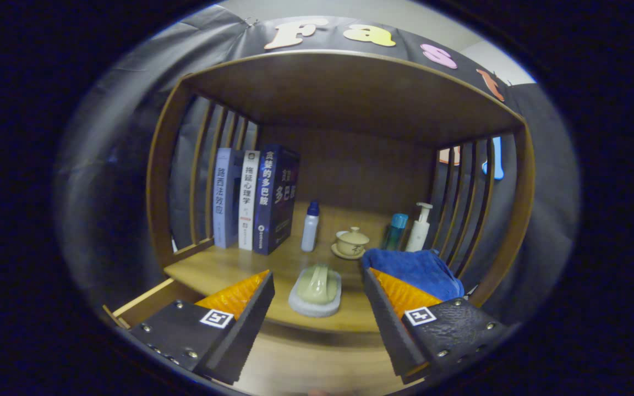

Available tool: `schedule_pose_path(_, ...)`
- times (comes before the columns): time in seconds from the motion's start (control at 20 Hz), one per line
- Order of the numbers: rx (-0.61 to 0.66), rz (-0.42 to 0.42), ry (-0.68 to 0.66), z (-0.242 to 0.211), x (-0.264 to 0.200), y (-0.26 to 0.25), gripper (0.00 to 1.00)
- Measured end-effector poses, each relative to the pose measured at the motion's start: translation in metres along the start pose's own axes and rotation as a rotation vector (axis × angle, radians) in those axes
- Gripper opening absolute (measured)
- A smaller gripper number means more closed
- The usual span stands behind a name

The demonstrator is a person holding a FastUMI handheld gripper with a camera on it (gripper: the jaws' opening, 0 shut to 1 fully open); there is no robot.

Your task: Pull open the drawer, take out the items inside it, and place them on the countertop above the cabinet.

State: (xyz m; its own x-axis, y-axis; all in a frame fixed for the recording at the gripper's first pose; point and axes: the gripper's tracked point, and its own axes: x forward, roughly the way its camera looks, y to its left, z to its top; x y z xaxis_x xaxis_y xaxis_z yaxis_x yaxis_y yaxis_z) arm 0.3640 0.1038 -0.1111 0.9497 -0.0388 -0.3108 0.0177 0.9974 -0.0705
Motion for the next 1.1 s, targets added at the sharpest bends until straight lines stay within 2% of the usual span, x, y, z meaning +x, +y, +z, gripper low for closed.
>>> schedule_pose_path(0.2, 0.046, -0.001, 0.024, -0.015, -0.051, -0.002, 0.97)
schedule_pose_path(0.35, 0.032, -0.024, 0.025, -0.026, -0.084, -0.005, 0.97)
schedule_pose_path(0.55, 0.023, -0.012, 0.025, -0.044, -0.119, 0.009, 0.97)
schedule_pose_path(0.7, 0.021, 0.014, 0.031, -0.059, -0.138, 0.025, 0.97)
schedule_pose_path(1.1, 0.047, 0.018, 0.049, -0.09, -0.161, 0.044, 0.97)
